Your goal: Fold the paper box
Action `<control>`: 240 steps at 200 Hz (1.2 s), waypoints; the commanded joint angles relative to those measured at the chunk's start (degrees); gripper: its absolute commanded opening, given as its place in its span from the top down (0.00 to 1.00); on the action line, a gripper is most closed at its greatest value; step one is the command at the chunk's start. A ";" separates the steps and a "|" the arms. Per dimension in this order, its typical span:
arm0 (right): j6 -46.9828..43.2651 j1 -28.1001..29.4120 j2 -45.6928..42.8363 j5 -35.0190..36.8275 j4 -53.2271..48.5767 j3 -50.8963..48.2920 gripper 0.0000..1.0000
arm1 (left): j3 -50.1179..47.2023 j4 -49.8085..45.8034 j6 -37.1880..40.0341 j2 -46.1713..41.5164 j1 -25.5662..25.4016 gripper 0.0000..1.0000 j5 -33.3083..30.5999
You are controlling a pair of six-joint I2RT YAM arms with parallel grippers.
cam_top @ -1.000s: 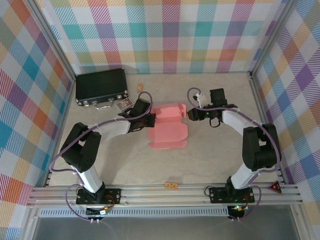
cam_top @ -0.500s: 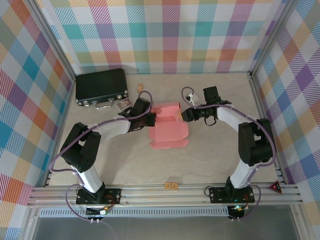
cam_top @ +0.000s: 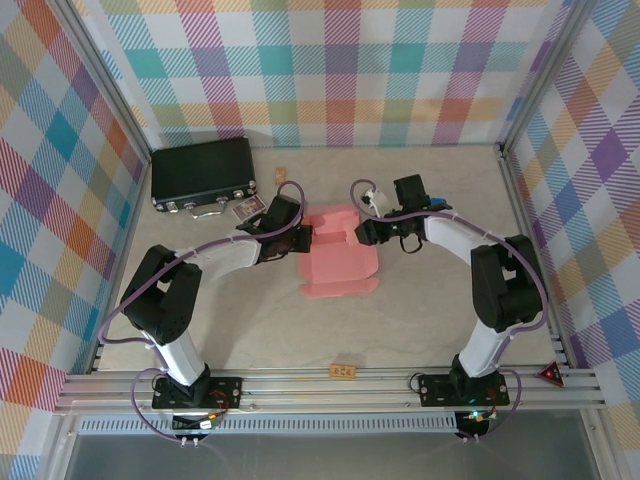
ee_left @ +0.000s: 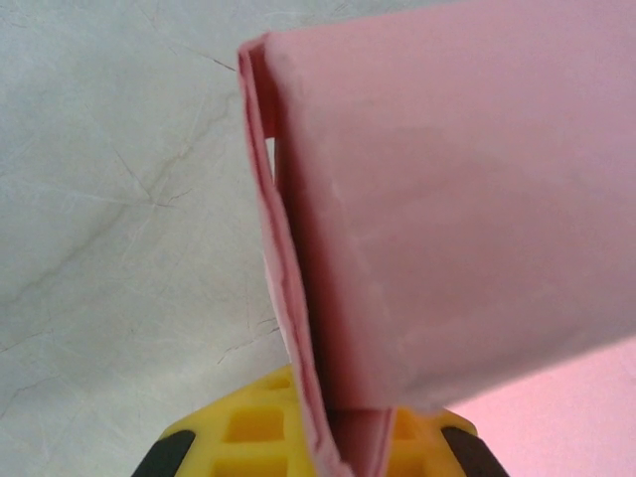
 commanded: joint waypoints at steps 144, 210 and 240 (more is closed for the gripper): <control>12.56 6.92 2.57 20.88 20.50 -4.37 0.63 | 1.96 -1.94 1.00 -0.33 -0.55 1.00 4.04; 12.10 7.35 4.82 20.78 19.65 -3.72 0.77 | 3.41 -3.82 1.22 0.90 -0.55 1.00 3.82; 12.55 7.28 5.40 21.06 18.97 -3.47 0.78 | 3.65 -4.17 1.43 1.10 -0.55 1.00 3.84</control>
